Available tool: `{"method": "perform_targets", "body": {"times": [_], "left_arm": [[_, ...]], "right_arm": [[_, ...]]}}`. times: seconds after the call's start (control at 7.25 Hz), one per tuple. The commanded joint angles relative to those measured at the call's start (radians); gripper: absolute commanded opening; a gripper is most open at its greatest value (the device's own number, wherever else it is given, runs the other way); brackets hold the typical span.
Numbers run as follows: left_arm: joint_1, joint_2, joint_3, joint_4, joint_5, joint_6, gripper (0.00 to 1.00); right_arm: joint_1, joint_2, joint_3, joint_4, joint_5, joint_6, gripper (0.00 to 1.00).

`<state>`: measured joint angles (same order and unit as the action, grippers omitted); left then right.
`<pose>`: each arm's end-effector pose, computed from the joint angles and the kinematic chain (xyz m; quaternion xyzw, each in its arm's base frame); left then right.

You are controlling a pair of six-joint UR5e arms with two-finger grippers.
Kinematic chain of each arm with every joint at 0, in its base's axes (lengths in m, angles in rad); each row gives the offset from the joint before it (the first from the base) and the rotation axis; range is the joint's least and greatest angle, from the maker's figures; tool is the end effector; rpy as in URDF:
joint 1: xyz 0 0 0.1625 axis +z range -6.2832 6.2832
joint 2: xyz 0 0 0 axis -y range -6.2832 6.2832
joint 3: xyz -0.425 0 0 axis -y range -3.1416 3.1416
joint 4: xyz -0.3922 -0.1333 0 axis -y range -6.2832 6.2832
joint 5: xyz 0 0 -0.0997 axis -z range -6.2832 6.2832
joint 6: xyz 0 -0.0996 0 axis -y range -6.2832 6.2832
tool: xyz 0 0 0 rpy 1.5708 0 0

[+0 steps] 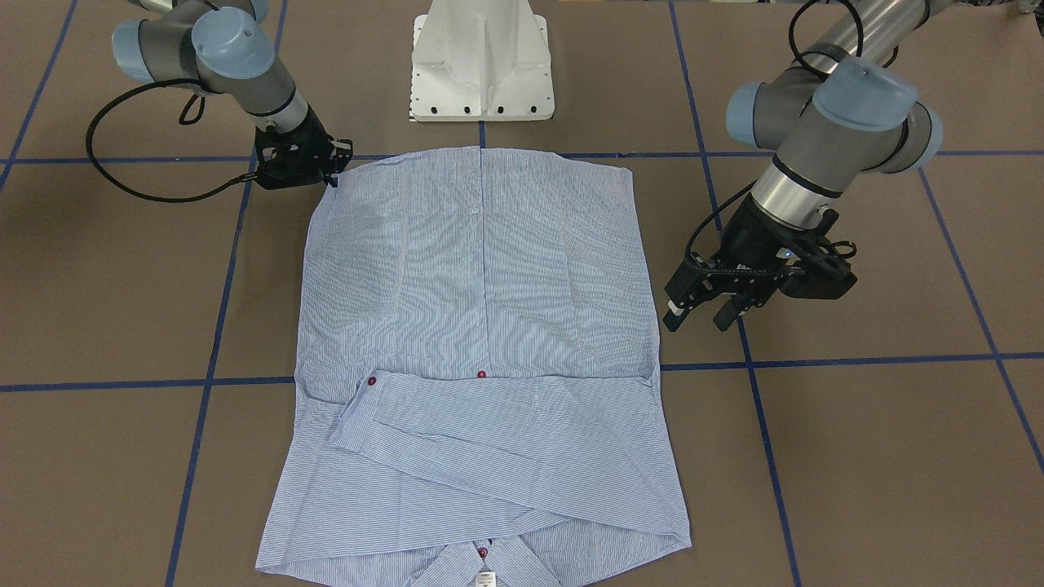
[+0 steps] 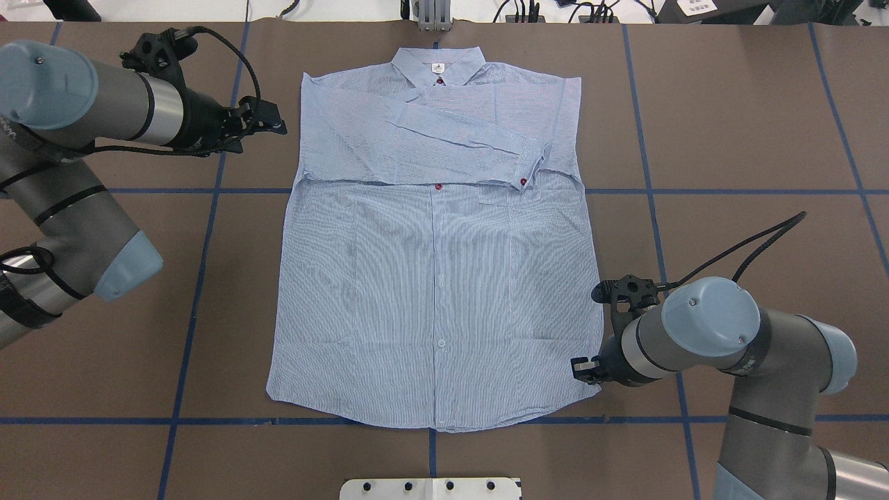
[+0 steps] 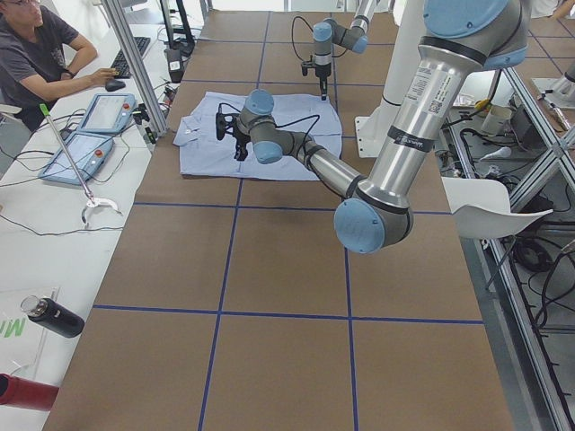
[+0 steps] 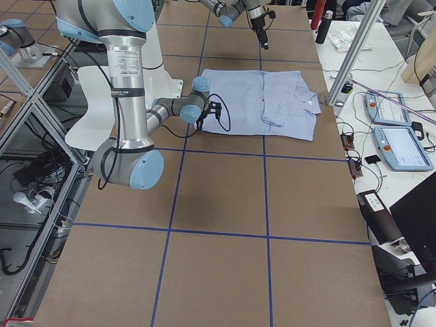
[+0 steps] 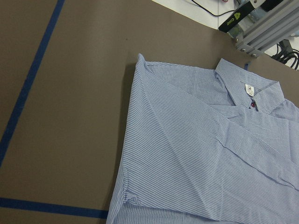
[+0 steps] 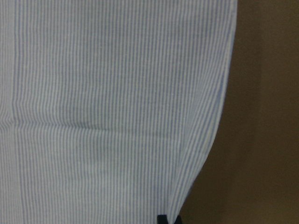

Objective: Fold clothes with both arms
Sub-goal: 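Lower the left gripper to its nearest hem corner while the right aligns at the other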

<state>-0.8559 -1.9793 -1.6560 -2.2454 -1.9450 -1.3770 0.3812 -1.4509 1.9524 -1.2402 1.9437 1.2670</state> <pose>0.3454 -0.5457 0.3112 0.1372 0.5467 -0.1694 0.8085 -0.4563 -0.2874 0.3846 -0.0263 -0.4310 -0.0401 0.9011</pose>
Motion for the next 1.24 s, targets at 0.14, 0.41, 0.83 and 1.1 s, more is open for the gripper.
{"method": "perform_targets", "body": {"times": [0.14, 0.41, 0.83, 1.1], "left_arm": [[0.09, 0.119, -0.142, 0.004, -0.006, -0.11, 0.9], [0.22, 0.219, -0.226, 0.018, 0.042, -0.209, 0.9], [0.435, 0.223, -0.242, 0.186, 0.208, -0.293, 0.9], [0.475, 0.163, -0.251, 0.338, 0.221, -0.293, 0.89]], "right_arm": [[0.025, 0.024, 0.002, 0.005, -0.005, 0.015, 0.0], [0.054, 0.024, 0.025, 0.007, 0.004, 0.017, 0.0], [0.09, 0.024, 0.065, 0.007, 0.049, 0.017, 0.0], [0.097, 0.024, 0.068, 0.007, 0.05, 0.017, 0.0]]}}
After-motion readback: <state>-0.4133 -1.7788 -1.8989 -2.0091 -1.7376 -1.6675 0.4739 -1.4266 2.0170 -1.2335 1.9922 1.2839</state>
